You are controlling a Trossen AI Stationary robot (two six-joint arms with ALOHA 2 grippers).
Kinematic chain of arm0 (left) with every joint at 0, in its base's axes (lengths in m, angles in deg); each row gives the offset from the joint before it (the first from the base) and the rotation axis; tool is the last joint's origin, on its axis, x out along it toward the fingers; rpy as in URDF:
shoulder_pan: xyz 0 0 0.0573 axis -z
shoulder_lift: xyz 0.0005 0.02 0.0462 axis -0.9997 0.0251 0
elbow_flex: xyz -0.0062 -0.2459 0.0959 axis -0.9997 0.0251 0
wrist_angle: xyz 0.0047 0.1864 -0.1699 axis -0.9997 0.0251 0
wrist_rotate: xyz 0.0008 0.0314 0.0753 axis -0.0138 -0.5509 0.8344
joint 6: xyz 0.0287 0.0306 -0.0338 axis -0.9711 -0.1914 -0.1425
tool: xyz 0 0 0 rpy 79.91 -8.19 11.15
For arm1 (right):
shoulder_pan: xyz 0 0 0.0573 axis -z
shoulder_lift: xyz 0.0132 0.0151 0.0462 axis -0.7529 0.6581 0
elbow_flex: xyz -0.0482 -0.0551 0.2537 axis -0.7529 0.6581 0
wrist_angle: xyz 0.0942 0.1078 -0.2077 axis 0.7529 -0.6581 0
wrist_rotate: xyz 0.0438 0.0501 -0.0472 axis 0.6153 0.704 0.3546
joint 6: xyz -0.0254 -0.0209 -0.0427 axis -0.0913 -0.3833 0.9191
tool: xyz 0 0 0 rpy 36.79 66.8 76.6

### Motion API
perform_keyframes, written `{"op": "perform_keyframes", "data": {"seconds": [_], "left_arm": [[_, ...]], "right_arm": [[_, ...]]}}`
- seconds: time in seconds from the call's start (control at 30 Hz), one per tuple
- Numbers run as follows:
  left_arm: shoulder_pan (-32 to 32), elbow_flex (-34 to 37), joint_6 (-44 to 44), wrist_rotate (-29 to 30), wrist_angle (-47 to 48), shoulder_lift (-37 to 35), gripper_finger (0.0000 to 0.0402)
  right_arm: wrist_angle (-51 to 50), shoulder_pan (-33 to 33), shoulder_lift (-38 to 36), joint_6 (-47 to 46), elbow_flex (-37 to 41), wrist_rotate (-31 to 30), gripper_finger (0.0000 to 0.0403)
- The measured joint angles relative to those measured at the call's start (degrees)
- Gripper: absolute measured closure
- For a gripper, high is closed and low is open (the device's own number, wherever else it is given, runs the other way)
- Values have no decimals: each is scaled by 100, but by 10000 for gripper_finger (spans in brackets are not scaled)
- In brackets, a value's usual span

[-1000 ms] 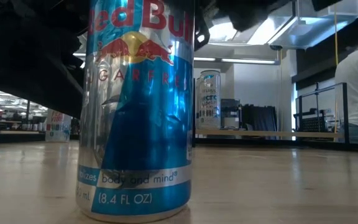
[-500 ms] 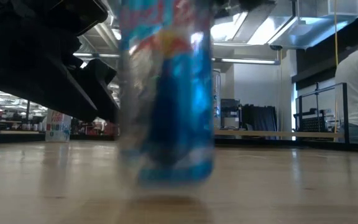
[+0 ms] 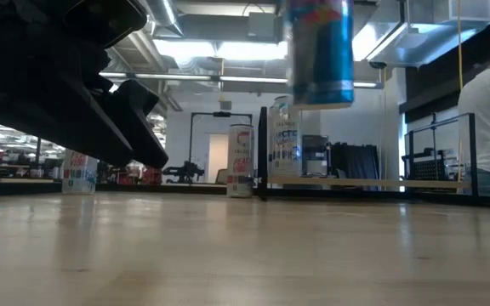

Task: Place canned beverage on shelf
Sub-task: Put the left blue soda can on the shelf

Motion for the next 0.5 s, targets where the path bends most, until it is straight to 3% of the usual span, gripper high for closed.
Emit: {"op": "perform_keyframes", "data": {"seconds": [0.2,0.5], "left_arm": [[2,0,-6,22,0,0,208],[186,0,63,66,-297,0,208]], "right_arm": [[-267,326,-1251,-146,959,-496,207],[-226,1940,-3376,263,2472,-99,207]]}}
